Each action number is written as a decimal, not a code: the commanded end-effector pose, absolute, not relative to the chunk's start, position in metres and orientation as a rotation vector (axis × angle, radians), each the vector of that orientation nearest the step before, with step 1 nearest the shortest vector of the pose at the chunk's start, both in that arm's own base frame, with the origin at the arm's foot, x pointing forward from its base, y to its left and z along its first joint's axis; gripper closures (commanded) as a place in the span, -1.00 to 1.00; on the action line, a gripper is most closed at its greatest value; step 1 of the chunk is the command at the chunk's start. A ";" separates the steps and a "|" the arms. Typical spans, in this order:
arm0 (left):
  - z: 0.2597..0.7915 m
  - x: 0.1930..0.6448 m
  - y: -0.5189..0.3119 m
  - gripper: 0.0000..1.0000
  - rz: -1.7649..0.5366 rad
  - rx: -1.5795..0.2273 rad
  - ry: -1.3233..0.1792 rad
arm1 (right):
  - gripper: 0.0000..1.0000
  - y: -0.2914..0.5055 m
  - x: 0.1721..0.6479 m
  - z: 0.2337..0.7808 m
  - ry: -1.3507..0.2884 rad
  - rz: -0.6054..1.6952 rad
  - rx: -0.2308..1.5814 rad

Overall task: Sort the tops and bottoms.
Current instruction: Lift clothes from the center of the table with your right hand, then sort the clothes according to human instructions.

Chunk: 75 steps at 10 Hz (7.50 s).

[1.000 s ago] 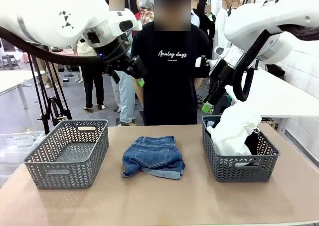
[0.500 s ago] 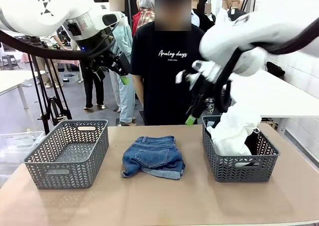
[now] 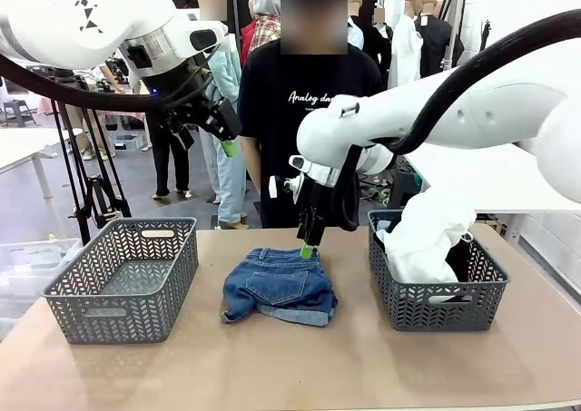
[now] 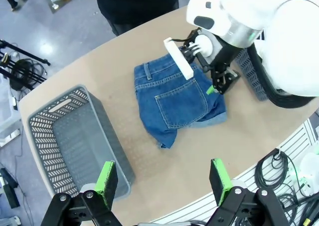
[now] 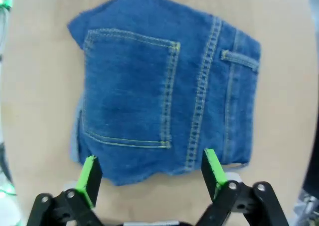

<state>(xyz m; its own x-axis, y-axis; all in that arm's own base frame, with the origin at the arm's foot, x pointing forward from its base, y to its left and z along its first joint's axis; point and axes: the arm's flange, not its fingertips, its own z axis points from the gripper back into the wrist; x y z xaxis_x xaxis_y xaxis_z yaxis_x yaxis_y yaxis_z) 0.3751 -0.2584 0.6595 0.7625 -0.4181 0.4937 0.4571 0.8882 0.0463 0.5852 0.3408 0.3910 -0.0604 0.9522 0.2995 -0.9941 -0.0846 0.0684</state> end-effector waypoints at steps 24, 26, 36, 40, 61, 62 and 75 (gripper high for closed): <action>0.660 0.376 -0.257 -0.92 -0.473 -0.080 -0.524 | -1.00 0.428 0.562 0.334 0.136 1.468 0.178; 0.660 0.376 -0.257 -0.92 -0.473 -0.080 -0.524 | -0.93 0.429 0.559 0.334 0.151 1.486 0.168; 0.660 0.376 -0.257 -0.92 -0.473 -0.080 -0.524 | 1.00 0.414 0.554 0.345 0.091 1.472 0.156; 0.660 0.376 -0.257 -0.92 -0.473 -0.080 -0.524 | 1.00 0.363 0.526 0.436 -0.100 1.441 0.178; 0.660 0.376 -0.257 -0.92 -0.473 -0.080 -0.524 | 1.00 0.344 0.467 0.635 -0.289 1.355 -0.213; 0.660 0.376 -0.257 -0.92 -0.473 -0.080 -0.524 | 1.00 0.344 0.467 0.635 -0.289 1.355 -0.213; 0.660 0.376 -0.257 -0.92 -0.473 -0.080 -0.524 | 1.00 0.344 0.467 0.635 -0.289 1.355 -0.213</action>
<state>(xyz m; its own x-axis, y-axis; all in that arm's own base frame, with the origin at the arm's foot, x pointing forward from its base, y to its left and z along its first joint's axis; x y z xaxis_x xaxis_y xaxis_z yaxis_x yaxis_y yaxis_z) 0.3751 -0.2584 0.6603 0.7618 -0.4178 0.4951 0.4571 0.8882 0.0462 0.4700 0.3482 0.6343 0.1961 0.9788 0.0589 -0.9300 0.2047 -0.3054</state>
